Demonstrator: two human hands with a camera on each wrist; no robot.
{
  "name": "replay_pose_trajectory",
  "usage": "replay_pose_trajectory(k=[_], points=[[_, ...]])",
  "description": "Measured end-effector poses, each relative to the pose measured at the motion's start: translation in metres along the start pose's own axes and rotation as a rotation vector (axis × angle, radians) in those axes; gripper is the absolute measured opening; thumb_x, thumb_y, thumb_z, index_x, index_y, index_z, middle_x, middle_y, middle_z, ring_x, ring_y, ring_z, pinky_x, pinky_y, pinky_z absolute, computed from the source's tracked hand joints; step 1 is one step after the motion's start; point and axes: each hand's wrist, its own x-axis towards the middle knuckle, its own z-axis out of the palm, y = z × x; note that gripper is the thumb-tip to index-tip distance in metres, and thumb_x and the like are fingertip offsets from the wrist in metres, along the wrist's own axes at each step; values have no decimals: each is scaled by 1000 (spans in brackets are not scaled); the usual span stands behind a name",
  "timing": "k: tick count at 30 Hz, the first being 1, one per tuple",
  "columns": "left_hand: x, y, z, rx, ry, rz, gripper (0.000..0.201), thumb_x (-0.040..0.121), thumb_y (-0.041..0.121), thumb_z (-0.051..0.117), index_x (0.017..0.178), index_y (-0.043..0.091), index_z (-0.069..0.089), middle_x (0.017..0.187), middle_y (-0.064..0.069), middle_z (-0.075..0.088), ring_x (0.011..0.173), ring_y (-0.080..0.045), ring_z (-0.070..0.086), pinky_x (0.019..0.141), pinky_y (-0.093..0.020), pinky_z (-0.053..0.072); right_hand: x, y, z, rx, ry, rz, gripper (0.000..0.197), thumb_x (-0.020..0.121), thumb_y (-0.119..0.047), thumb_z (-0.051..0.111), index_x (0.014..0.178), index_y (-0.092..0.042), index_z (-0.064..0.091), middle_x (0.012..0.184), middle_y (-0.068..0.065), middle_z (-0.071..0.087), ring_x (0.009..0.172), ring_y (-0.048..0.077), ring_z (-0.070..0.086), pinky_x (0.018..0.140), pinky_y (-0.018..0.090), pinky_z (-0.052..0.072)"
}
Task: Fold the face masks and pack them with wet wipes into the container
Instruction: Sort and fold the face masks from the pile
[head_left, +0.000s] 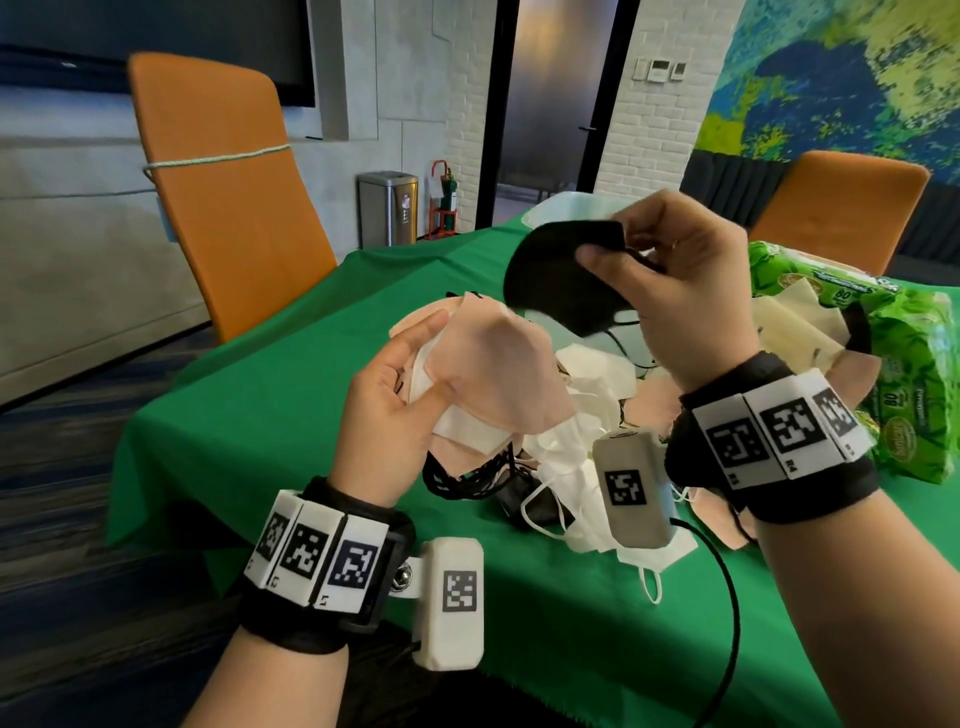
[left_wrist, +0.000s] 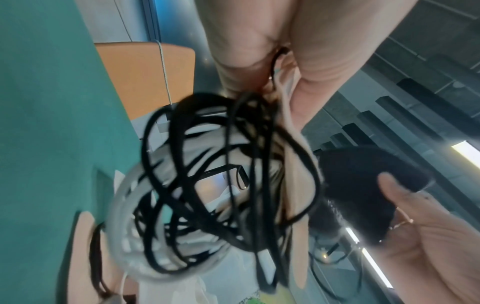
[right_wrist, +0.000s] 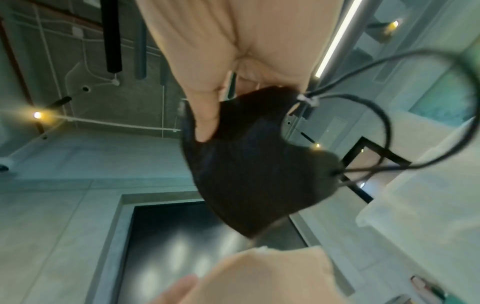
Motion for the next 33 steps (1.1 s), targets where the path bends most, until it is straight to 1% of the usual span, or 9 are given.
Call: replay_pose_trajectory(k=[3, 6, 9, 12, 16, 19, 23, 27, 33], points=[[0, 0, 3, 5, -11, -1, 49, 80, -13, 60, 109, 26, 58, 110, 16, 63, 108, 0, 57, 101, -21, 41, -8, -8, 9, 55, -180, -79, 22, 68, -13, 74, 70, -30, 61, 80, -15, 65, 80, 12, 56, 68, 16, 35], [0, 0, 3, -41, -10, -30, 47, 79, -15, 60, 106, 23, 60, 102, 17, 68, 100, 1, 61, 93, -18, 44, -16, -2, 10, 7, -460, -65, 35, 67, 7, 65, 69, -28, 65, 82, -10, 67, 79, -2, 57, 76, 12, 35], [0, 0, 1, -31, 47, -44, 41, 77, -6, 63, 99, 28, 64, 99, 16, 69, 103, -7, 61, 102, -31, 43, -25, 3, 6, -96, -621, 4, 32, 66, 10, 63, 66, -22, 68, 80, -10, 68, 78, -5, 56, 83, 16, 37], [0, 2, 1, -22, 92, -56, 45, 81, -13, 58, 94, 30, 63, 95, 20, 68, 100, -3, 61, 105, -36, 41, -32, 8, 4, -167, -623, 37, 29, 62, 0, 65, 65, -28, 72, 82, -13, 63, 75, -5, 51, 76, 13, 38], [0, 2, 3, 6, 84, -56, 45, 81, -13, 57, 95, 29, 63, 97, 20, 68, 99, 3, 60, 104, -31, 41, -33, 10, 2, -151, -594, 71, 38, 63, 11, 73, 71, -26, 70, 82, -4, 51, 67, -7, 47, 66, 5, 36], [0, 1, 3, 25, 70, -41, 46, 79, -14, 59, 99, 28, 63, 106, 14, 65, 102, 4, 58, 104, -27, 41, -32, 9, 0, -111, -528, 80, 35, 66, 12, 71, 71, -23, 69, 84, -3, 55, 73, -5, 51, 69, 5, 36], [0, 3, 1, 76, 25, 1, 49, 77, -15, 61, 102, 28, 63, 109, 17, 63, 103, 14, 55, 94, -6, 37, -26, 8, -4, -23, -390, 86, 37, 72, 13, 63, 71, -23, 59, 93, -6, 67, 83, -8, 59, 77, 4, 36], [0, 1, -2, 115, 15, 0, 51, 78, -14, 61, 103, 31, 61, 111, 17, 61, 104, 14, 53, 100, -13, 38, -18, 4, -8, 73, -309, 100, 21, 78, -2, 57, 80, -23, 53, 81, -13, 65, 78, -3, 58, 74, 14, 45], [-2, 3, 1, 99, -39, 23, 50, 78, -12, 64, 106, 29, 58, 111, 18, 59, 101, 18, 52, 96, -7, 38, -12, -6, -6, 17, -615, 172, 29, 87, 7, 53, 98, -20, 51, 80, -20, 66, 80, -10, 59, 72, 7, 44]])
